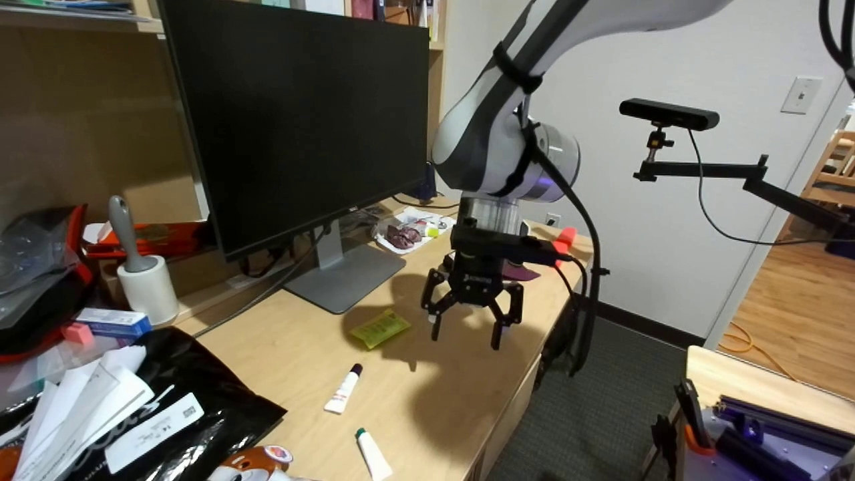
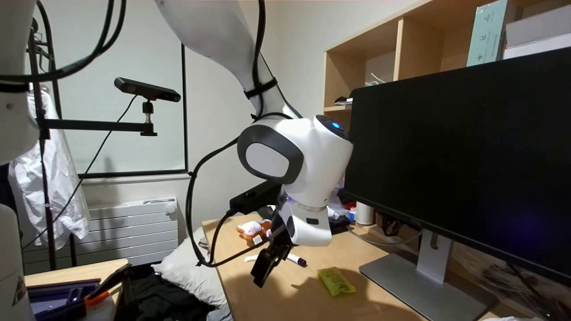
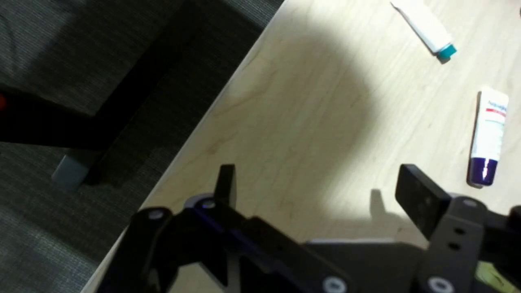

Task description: Move the yellow sachet to the right

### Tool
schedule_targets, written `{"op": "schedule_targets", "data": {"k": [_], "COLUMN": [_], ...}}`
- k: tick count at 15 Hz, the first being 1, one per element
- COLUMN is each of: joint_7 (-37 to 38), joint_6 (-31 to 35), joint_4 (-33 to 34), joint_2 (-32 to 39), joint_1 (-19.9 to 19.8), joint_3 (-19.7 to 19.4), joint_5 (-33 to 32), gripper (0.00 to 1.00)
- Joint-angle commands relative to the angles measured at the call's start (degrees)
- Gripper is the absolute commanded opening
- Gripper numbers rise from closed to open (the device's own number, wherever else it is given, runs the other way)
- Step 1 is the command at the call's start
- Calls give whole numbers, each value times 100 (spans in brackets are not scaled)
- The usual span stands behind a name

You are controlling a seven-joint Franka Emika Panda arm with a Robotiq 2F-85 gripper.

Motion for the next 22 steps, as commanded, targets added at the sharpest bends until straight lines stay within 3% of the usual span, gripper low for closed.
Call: {"op": "schedule_targets", "data": {"k": [1,2,3,13,15,17,22], "joint_7": [10,10,-253,-2377,-2357,-1911,-1256], "joint_6": [4,4,665,4353,4844,5197,5469], "joint_4": [6,6,-166,180,321,357,717], "joint_2": [-1,-2,-56,255,418,723,1350], "joint_1": [-6,2,21,254,368,543,601], "joint_3": [-1,1,86,1512,1614,1557,1428], "joint_5": [-13,-13,346,4683,4942,4743,4823], "gripper": [100,100,100,100,100,100,100]}}
